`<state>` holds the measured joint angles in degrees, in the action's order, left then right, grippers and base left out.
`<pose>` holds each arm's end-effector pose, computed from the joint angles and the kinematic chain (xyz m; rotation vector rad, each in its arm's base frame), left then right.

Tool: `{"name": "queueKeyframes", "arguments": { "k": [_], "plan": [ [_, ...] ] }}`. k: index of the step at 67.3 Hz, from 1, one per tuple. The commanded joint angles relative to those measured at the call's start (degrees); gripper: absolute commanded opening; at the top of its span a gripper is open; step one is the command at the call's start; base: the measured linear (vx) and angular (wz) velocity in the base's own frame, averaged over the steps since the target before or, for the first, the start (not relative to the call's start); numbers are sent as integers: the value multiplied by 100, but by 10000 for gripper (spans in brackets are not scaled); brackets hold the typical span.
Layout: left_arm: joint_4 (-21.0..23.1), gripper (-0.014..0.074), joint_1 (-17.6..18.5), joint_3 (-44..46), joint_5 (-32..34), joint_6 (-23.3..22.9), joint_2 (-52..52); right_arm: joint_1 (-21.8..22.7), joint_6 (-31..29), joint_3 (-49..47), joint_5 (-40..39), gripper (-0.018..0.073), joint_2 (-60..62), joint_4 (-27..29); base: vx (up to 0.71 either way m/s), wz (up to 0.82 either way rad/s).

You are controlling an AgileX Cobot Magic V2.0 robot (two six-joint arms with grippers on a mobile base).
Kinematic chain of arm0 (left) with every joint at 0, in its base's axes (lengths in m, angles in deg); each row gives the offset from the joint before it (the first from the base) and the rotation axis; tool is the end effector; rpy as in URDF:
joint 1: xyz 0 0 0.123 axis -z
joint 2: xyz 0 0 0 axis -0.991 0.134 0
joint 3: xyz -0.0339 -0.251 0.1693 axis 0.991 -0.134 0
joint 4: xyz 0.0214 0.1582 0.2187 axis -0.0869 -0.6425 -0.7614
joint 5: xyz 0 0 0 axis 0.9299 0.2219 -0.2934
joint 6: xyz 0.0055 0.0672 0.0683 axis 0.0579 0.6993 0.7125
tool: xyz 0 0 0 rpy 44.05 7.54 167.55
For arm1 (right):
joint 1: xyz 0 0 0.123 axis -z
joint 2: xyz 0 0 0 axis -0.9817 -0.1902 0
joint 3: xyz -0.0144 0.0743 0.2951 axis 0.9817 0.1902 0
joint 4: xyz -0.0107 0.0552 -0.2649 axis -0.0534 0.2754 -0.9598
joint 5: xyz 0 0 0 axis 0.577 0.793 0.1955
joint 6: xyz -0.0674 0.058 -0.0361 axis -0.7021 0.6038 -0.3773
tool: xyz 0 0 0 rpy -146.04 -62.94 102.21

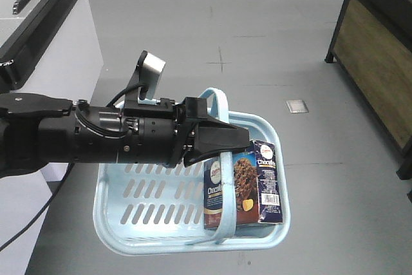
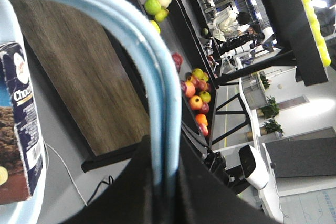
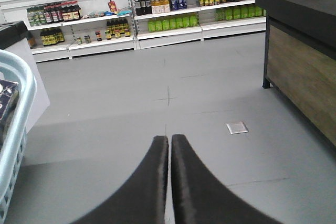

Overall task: Left arm holds basket, right arm returns cookies
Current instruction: 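Hold the basket up with the left gripper while driving forward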

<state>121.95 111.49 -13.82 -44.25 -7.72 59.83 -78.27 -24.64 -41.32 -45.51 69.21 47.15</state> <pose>0.2564 -0.2259 0.3155 0.2745 2.1619 -1.6787 0.0605 0.0001 0.1875 0.0979 1.6693 0.0819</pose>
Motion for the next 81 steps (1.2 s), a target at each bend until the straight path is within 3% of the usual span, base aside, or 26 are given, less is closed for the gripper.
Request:
{"name": "queueKeyframes", "arguments": {
  "k": [1,81],
  "plan": [
    [674,-6,19,215,-216,88,-235,-3,-32,17,-423,-3,35,-13,41,-1],
    [669,-6,19,215,-220,88,-235,-3,-32,17,-431,-3,35,-13,46,-1]
  ]
}}
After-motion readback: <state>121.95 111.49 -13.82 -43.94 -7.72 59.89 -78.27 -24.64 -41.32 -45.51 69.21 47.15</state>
